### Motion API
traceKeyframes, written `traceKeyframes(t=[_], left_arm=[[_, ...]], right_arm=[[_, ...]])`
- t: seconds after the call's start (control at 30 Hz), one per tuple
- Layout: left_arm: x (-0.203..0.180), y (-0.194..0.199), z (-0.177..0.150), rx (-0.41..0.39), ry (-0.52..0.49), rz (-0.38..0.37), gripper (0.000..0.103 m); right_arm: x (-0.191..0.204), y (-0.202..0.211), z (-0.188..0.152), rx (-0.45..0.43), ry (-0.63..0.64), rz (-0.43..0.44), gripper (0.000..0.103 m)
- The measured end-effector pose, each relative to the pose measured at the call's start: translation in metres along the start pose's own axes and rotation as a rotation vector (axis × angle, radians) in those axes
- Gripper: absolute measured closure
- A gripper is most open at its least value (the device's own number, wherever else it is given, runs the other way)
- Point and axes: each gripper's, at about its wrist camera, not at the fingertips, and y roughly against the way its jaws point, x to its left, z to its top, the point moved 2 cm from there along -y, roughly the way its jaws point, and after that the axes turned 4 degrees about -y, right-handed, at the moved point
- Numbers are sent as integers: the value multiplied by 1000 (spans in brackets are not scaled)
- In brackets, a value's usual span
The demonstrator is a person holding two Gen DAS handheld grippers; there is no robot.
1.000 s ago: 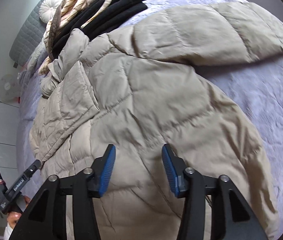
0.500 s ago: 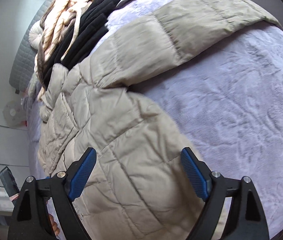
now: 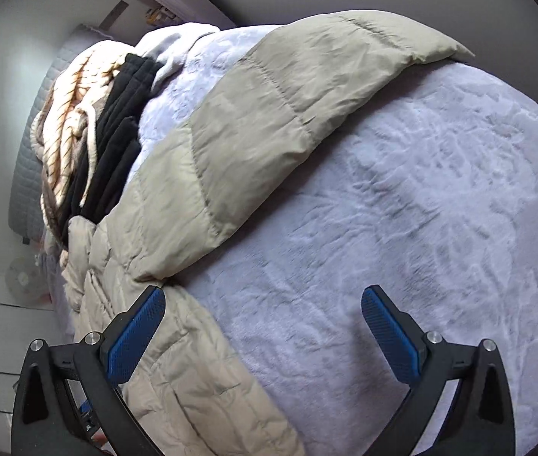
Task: Fold large clothes
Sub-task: 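Grasp the other jacket sleeve with the right gripper, then fold the held sleeve across the jacket body with the right gripper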
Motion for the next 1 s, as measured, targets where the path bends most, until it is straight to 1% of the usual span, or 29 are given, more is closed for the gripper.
traceKeyframes(t=[0.1, 0.33, 0.47, 0.5, 0.57, 0.6, 0.63, 0.67, 0.7, 0.77, 0.87, 0.93, 1.0], left_arm=[[-3, -5, 3, 20, 6, -16, 2], [-13, -6, 17, 17, 37, -30, 2], [-17, -4, 26, -1, 46, -36, 2], [-17, -3, 28, -7, 48, -35, 2], [-15, -1, 30, -18, 57, -33, 2], [-12, 1, 31, -25, 64, -31, 2], [-9, 2, 32, -29, 70, -30, 2], [-6, 3, 33, -32, 76, -29, 2], [-2, 4, 33, -37, 83, -25, 2], [8, 7, 33, -48, 100, -15, 2], [25, 11, 32, -62, 126, 0, 2], [39, 13, 31, -73, 146, 12, 2], [54, 16, 30, -88, 170, 20, 2]], right_arm=[[-17, -1, 31, -25, -71, 38, 0], [-46, -12, 99, -83, -240, 159, 0], [-51, -24, 125, -99, -343, 237, 1], [-52, -26, 129, -101, -377, 258, 4], [-53, -35, 135, -73, -456, 307, 27], [-54, -41, 136, -50, -491, 309, 59], [-53, -45, 136, -34, -516, 333, 80], [-50, -48, 135, -27, -526, 365, 85], [-42, -47, 135, -31, -512, 374, 93], [-23, -42, 135, -44, -449, 384, 94], [20, -35, 127, -40, -347, 422, 95], [58, -29, 113, -40, -245, 439, 95], [99, -24, 90, -39, -134, 452, 95]])
